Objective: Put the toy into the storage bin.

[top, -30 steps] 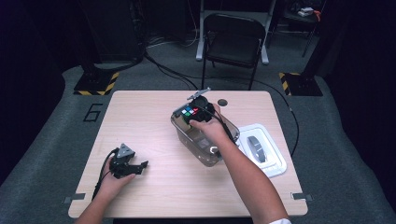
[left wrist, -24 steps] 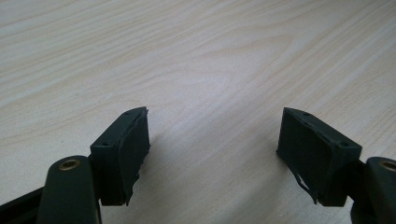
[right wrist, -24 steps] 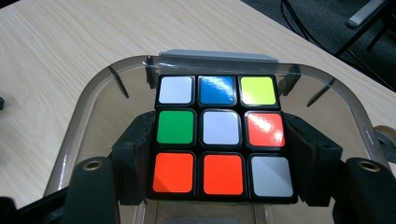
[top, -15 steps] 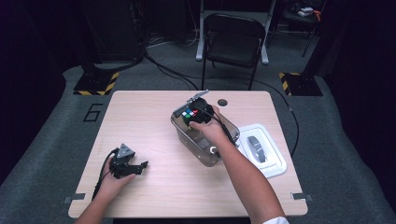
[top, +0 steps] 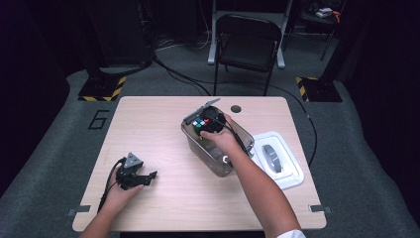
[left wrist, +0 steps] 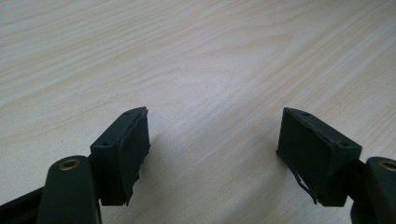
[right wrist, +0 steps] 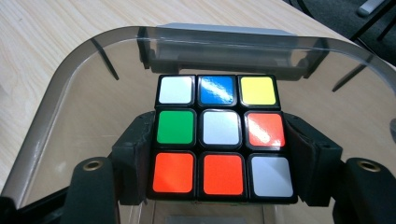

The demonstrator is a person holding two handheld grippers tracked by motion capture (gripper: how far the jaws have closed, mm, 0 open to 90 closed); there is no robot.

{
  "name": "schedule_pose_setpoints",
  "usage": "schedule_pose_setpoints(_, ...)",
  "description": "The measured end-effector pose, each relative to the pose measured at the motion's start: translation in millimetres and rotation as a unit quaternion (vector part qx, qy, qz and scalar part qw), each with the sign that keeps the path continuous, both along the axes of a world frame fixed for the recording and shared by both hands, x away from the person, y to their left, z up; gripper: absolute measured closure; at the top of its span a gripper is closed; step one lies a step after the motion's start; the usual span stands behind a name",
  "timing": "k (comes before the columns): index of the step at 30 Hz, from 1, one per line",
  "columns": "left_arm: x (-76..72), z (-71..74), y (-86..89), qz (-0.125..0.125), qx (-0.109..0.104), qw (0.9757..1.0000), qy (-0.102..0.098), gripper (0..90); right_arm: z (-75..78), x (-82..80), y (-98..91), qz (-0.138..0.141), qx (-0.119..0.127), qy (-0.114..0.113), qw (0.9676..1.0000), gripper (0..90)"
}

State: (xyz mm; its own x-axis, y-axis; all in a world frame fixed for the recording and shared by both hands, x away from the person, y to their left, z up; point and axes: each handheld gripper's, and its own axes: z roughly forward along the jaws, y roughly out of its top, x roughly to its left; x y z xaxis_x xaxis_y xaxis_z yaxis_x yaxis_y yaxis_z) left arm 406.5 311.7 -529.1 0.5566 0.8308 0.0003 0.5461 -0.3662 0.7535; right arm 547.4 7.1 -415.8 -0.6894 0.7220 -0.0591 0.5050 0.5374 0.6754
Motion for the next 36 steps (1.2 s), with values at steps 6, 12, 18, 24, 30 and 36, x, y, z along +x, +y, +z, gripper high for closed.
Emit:
schedule_pose_setpoints(6, -0.1, -0.2, -0.2, 0.001, 0.000, 1.0000, -0.002, 25.0, -3.2, -1.1, 5.1, 0.001, -0.001, 0.009, 1.0000, 33.5)
schedule_pose_setpoints(12, -0.2, -0.3, -0.2, 0.001, 0.000, 1.0000, -0.002, 25.0, -8.5, 0.3, 9.4, 0.007, -0.012, 0.018, 0.9997, 33.5)
schedule_pose_setpoints(18, -0.3, 0.2, 0.2, -0.001, 0.001, 1.0000, 0.002, 24.9, -11.9, 1.9, 12.0, 0.008, -0.014, 0.028, 0.9995, 33.5)
schedule_pose_setpoints(24, -0.5, 0.5, 0.3, -0.003, 0.001, 1.0000, 0.004, 25.0, -13.3, 2.5, 12.9, 0.002, -0.013, 0.036, 0.9992, 33.4)
schedule_pose_setpoints(30, -0.3, 0.3, 0.3, -0.003, 0.001, 1.0000, 0.002, 25.0, -15.9, 4.2, 12.1, -0.003, -0.017, 0.044, 0.9989, 33.4)
schedule_pose_setpoints(36, -0.4, 0.6, 0.7, -0.005, 0.004, 1.0000, 0.003, 25.0, -17.1, 5.5, 11.7, -0.003, -0.018, 0.044, 0.9988, 33.5)
